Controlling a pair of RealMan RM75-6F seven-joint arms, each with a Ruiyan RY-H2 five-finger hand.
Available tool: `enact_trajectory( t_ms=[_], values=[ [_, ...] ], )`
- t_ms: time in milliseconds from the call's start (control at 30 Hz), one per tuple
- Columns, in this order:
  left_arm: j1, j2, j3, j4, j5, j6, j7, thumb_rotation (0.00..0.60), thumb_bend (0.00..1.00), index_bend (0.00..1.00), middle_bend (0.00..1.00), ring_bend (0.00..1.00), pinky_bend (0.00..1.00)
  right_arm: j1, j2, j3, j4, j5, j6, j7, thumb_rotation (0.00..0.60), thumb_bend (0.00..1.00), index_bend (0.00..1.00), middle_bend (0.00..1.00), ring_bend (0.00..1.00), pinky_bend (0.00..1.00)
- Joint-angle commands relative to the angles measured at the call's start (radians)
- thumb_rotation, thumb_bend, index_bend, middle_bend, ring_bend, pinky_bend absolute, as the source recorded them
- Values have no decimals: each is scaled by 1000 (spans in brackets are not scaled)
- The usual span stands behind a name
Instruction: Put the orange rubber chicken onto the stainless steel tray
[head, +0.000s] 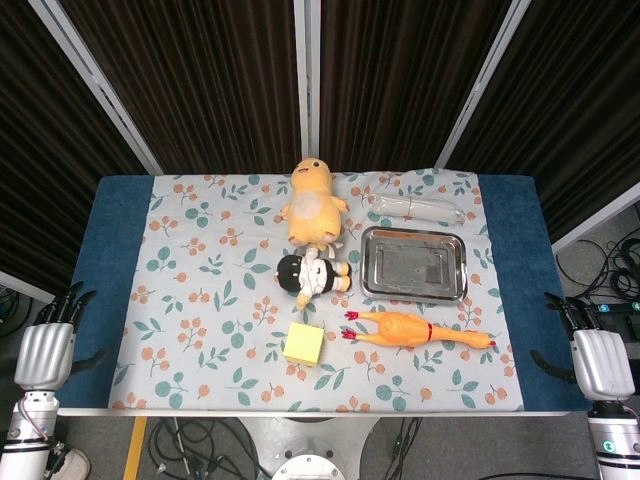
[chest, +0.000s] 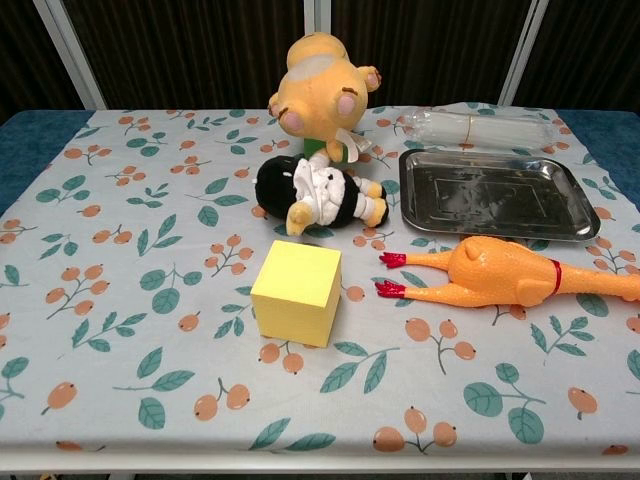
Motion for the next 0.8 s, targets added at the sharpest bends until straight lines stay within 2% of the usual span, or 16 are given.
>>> enact_trajectory(
  t_ms=[33, 367, 467, 567, 800],
  values=[
    [2, 1, 5, -3, 4, 1, -1, 600, 93, 221, 182, 152, 243, -3, -1, -3, 3, -3, 3, 5, 600, 101, 155, 272, 153, 270],
    [11, 4, 14, -10, 17, 16, -6, 600, 93, 221, 182, 152, 243, 10, -26, -17, 14, -27, -19, 14, 600, 101, 155, 282, 157, 272],
    [11, 1, 15, -8, 21, 17, -10, 600, 92, 221, 182, 152, 243, 43, -50, -26, 12, -29, -83, -31, 600, 101, 155, 294, 193, 308],
    [13, 0, 17, -2, 22, 18, -16, 600, 92, 221, 183, 152, 243, 89, -86, -25, 17, -24, -157, -81, 600, 101, 196, 319, 229, 361],
    [15, -5, 19, 15, 15, 10, -35, 600, 92, 221, 182, 152, 243, 181, -213, -21, 113, 19, -313, -202, 600, 112, 261, 351, 261, 420]
  ],
)
